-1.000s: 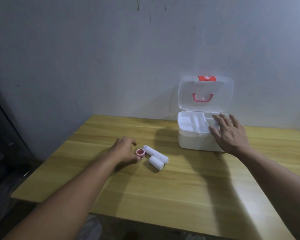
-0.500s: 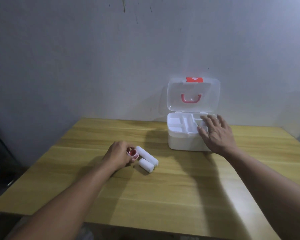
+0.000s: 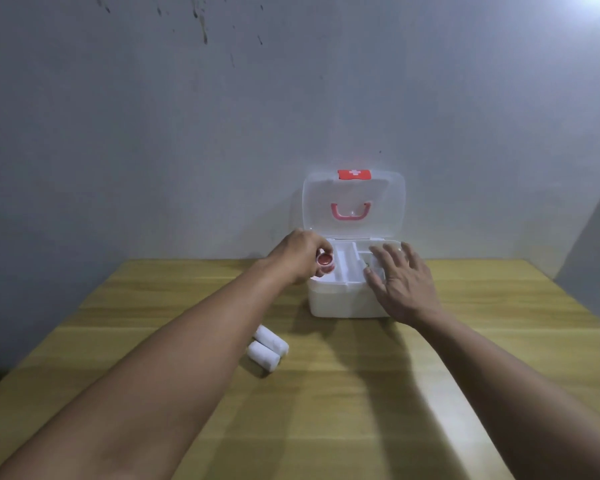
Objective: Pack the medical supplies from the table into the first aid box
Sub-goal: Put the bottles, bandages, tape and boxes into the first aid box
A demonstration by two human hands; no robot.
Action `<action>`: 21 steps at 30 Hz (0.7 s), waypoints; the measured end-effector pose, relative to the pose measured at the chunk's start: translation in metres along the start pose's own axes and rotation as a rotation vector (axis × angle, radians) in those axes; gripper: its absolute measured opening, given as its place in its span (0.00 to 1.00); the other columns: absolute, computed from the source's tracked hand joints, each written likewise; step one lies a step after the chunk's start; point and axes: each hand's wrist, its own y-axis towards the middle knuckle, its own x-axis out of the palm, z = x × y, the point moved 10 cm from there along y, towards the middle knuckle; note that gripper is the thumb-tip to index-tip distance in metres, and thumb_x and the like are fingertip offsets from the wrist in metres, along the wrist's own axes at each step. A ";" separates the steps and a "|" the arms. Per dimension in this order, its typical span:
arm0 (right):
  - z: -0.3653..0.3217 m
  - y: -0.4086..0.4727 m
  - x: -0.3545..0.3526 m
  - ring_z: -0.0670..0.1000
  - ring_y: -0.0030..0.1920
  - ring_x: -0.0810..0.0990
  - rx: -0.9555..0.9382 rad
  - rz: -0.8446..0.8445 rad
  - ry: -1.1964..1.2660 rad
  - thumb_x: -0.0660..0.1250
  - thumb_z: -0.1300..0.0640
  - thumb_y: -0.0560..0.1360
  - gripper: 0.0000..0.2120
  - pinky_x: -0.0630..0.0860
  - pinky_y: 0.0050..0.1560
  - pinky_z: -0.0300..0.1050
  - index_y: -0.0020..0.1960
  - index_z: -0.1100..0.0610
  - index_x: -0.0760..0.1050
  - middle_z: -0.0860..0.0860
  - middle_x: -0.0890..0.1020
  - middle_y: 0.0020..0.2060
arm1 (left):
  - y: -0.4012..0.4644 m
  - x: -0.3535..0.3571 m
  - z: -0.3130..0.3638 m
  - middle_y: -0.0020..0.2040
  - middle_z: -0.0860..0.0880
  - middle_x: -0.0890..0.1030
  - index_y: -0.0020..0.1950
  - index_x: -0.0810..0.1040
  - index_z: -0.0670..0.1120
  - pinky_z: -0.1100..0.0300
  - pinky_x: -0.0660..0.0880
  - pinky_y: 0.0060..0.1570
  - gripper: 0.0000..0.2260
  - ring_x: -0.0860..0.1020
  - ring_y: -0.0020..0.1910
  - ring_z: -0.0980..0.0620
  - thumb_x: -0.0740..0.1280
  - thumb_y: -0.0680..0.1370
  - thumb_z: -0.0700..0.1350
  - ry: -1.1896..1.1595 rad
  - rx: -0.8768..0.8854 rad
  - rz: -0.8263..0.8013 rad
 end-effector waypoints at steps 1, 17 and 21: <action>0.000 0.000 0.000 0.55 0.77 0.51 0.000 0.004 -0.007 0.40 0.34 0.74 0.33 0.53 0.75 0.54 0.75 0.46 0.57 0.50 0.62 0.75 | 0.004 0.004 0.003 0.48 0.45 0.84 0.52 0.82 0.44 0.61 0.77 0.45 0.10 0.82 0.41 0.50 0.71 0.72 0.35 0.036 0.007 -0.022; 0.002 0.000 -0.004 0.56 0.76 0.52 0.003 0.041 -0.008 0.37 0.34 0.72 0.35 0.55 0.74 0.54 0.74 0.46 0.58 0.49 0.64 0.74 | 0.023 0.032 -0.002 0.68 0.48 0.76 0.67 0.74 0.49 0.58 0.73 0.59 0.21 0.77 0.61 0.50 0.69 0.75 0.38 0.122 0.010 -0.167; 0.005 0.001 -0.003 0.56 0.76 0.52 0.004 0.032 -0.016 0.43 0.36 0.76 0.30 0.55 0.74 0.55 0.74 0.47 0.58 0.50 0.64 0.74 | 0.011 0.003 -0.007 0.70 0.47 0.73 0.68 0.74 0.49 0.53 0.69 0.67 0.24 0.71 0.69 0.47 0.71 0.73 0.38 0.071 -0.022 -0.031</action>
